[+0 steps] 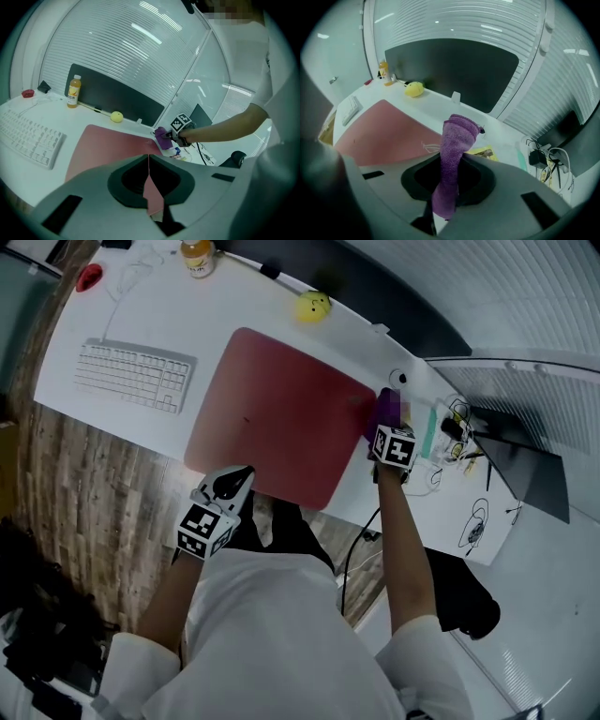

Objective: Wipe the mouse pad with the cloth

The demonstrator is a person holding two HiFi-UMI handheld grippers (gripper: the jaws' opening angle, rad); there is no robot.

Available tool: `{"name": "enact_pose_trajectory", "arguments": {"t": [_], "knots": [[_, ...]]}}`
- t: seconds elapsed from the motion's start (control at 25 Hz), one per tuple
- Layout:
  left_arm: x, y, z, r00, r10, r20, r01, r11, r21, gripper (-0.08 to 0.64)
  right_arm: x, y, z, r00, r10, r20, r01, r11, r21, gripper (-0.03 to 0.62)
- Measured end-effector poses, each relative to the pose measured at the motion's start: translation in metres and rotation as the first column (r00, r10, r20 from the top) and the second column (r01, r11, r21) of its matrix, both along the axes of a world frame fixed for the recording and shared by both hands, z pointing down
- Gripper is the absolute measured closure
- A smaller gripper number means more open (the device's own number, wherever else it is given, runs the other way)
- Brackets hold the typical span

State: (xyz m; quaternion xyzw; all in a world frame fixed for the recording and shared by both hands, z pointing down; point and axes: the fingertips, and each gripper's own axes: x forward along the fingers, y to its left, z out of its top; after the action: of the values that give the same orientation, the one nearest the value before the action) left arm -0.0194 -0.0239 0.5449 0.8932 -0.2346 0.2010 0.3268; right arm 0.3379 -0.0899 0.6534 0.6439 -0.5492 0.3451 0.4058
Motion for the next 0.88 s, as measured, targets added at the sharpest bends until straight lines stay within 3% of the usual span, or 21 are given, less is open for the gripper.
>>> {"name": "enact_pose_trajectory", "arguments": {"t": [0.24,0.48,0.88], "knots": [[-0.016,-0.003,0.005,0.999,-0.032,0.005,0.032,0.999,-0.016,0.540,0.001,-0.017,0.014,0.991,0.003,-0.135,-0.015,0.996,-0.089,0.518],[-0.031,-0.011,0.009,0.998,-0.056,0.015,0.057,0.998,-0.018,0.540,-0.022,-0.031,0.031,0.990,-0.048,-0.130,0.033,0.993,-0.113,0.517],[-0.061,-0.018,0.014,0.993,-0.111,0.032,0.112,0.993,-0.025,0.540,-0.081,-0.055,0.052,0.996,-0.075,-0.051,0.069,0.992,-0.102,0.517]]}}
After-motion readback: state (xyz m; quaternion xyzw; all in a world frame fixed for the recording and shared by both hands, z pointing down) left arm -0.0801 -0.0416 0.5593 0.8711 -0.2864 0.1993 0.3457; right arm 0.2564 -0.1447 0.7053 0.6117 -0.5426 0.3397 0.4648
